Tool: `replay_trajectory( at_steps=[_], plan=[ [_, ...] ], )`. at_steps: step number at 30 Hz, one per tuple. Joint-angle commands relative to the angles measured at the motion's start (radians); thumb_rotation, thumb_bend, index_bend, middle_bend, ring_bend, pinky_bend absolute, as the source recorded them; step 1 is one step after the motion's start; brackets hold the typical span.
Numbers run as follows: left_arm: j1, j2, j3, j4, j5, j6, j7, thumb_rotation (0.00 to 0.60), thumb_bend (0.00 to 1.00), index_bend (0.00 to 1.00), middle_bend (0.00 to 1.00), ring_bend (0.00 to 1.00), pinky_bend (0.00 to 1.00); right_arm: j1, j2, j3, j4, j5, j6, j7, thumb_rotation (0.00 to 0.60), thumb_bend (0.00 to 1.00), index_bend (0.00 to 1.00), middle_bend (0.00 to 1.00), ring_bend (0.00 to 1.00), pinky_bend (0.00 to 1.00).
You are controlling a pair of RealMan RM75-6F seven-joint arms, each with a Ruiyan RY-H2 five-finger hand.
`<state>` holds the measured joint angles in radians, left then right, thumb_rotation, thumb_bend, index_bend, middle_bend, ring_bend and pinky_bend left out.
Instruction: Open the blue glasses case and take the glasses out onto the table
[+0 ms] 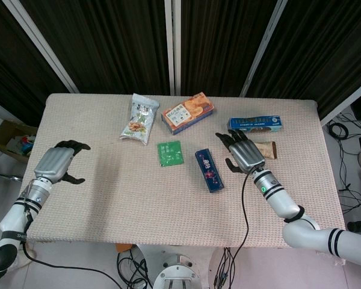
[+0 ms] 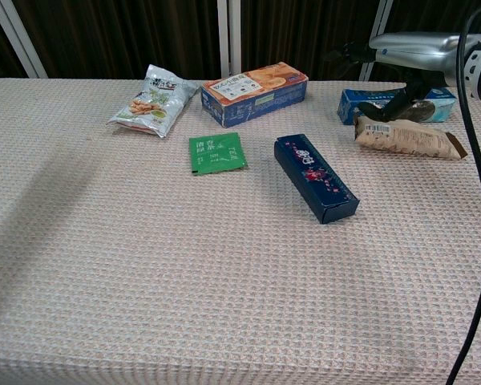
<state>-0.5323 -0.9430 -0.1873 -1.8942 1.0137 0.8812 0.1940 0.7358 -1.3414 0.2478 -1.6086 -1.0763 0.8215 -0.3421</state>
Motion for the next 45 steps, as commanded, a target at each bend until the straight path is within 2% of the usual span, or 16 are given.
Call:
replay_trajectory(
  at_steps=[1,6,9,11,15,18,20,26,33,40,45],
  plan=[
    [0.000,0.000,0.004,0.002,0.007,0.010,-0.009,0.600,0.05,0.24,0.22,0.13,0.15,0.006,0.000,-0.007,0.002,0.007,0.003,-0.001,0.600,0.48,0.01,0.16,0.00,0.00],
    [0.011,-0.013,0.014,0.009,0.046,0.048,-0.028,0.600,0.04,0.24,0.22,0.13,0.15,0.001,0.007,-0.026,-0.008,0.006,0.018,0.013,0.600,0.48,0.01,0.16,0.00,0.00],
    [0.045,-0.047,0.023,0.023,0.119,0.136,-0.041,0.600,0.05,0.24,0.22,0.13,0.15,-0.020,0.026,-0.044,-0.030,0.008,0.026,0.044,0.600,0.49,0.01,0.17,0.01,0.01],
    [0.079,-0.080,0.039,0.039,0.193,0.219,-0.047,0.600,0.05,0.24,0.22,0.13,0.15,-0.037,0.038,-0.054,-0.045,0.024,0.019,0.087,0.600,0.54,0.01,0.19,0.02,0.02],
    [0.150,-0.159,0.082,0.088,0.352,0.382,-0.061,0.600,0.05,0.24,0.22,0.13,0.15,-0.049,0.051,-0.060,-0.048,0.079,-0.059,0.203,0.600,0.79,0.00,0.21,0.03,0.03],
    [0.193,-0.211,0.118,0.132,0.446,0.472,-0.065,0.600,0.05,0.24,0.22,0.13,0.14,-0.037,0.038,-0.056,-0.011,0.093,-0.125,0.276,0.600,0.92,0.00,0.21,0.03,0.01],
    [0.213,-0.230,0.138,0.148,0.486,0.506,-0.059,0.600,0.05,0.24,0.22,0.13,0.14,-0.024,0.016,-0.058,0.024,0.090,-0.150,0.293,0.600,0.95,0.00,0.22,0.03,0.00],
    [0.245,-0.236,0.167,0.144,0.529,0.540,-0.051,0.600,0.05,0.24,0.22,0.13,0.14,0.024,-0.061,-0.058,0.114,0.094,-0.181,0.296,0.600,0.96,0.00,0.22,0.03,0.00],
    [0.256,-0.234,0.166,0.141,0.546,0.550,-0.052,0.600,0.05,0.24,0.22,0.13,0.14,0.091,-0.149,-0.054,0.189,0.113,-0.216,0.278,0.600,0.96,0.00,0.22,0.03,0.00],
    [0.264,-0.234,0.168,0.139,0.557,0.553,-0.051,0.600,0.05,0.24,0.22,0.13,0.14,0.150,-0.205,-0.044,0.189,0.077,-0.228,0.261,0.600,0.96,0.00,0.22,0.03,0.00],
    [0.275,-0.236,0.169,0.140,0.566,0.565,-0.056,0.600,0.05,0.24,0.22,0.13,0.14,0.188,-0.218,-0.060,0.153,0.049,-0.242,0.227,0.600,0.94,0.00,0.22,0.03,0.00]
  ],
)
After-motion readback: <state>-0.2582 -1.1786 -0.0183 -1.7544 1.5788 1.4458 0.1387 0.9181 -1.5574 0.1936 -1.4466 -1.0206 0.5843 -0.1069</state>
